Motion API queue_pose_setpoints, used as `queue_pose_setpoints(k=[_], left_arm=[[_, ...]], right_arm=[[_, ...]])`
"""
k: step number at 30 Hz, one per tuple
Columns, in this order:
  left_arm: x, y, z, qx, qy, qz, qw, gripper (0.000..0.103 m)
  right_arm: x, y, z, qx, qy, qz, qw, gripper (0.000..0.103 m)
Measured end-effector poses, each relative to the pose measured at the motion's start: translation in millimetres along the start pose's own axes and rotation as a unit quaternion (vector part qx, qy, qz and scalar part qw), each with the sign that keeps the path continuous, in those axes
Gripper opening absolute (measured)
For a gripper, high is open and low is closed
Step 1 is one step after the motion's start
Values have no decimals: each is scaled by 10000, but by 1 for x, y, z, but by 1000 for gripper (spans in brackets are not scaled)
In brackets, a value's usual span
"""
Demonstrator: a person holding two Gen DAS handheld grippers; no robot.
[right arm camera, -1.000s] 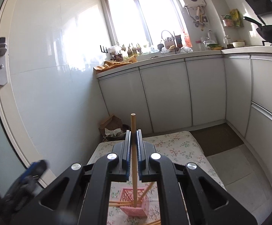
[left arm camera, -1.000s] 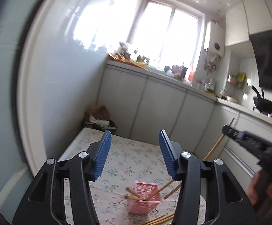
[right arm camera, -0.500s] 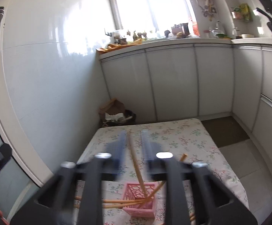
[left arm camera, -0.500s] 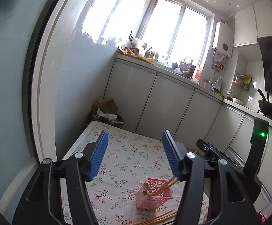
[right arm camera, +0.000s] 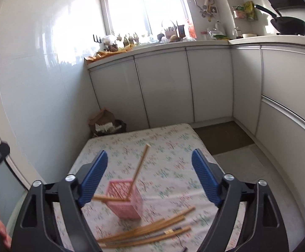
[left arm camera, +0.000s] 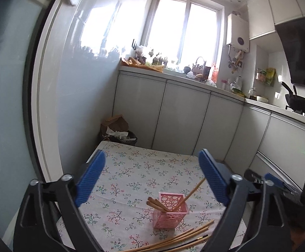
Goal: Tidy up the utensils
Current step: 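Grasp a chopstick with the left tool while the right tool reaches the black paintbrush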
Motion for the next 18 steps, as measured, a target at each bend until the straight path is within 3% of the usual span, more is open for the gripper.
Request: queue_pose_setpoints(k=[7,13,16,18], left_arm=[[39,8,-15,-96,214,527,9983,96],[76,46,-3,-840,628,963,9898,96],[99,77,13,-1559,1030,1243,9745,96],[116,100,28,-2141,1376,1462,9559,96]], right_arm=[[34,39,-38,-84,219,-106,9997,91],[78,88,-65,-477,388,-98,9981,95],[103,118,-74,-863,567,-112,9946,95],[115,134,-81,-1066,616,-84,9924,95]])
Point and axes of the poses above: each gripper's, at about its wrist camera, not at the fingertips, and z roughly the way its jaws point, x to its right, y to its underside, the point moved 3 cm from there along z, roughly the way its jaws point, and after that the axes turned 6 degrees about z, right-handed, at the moved point
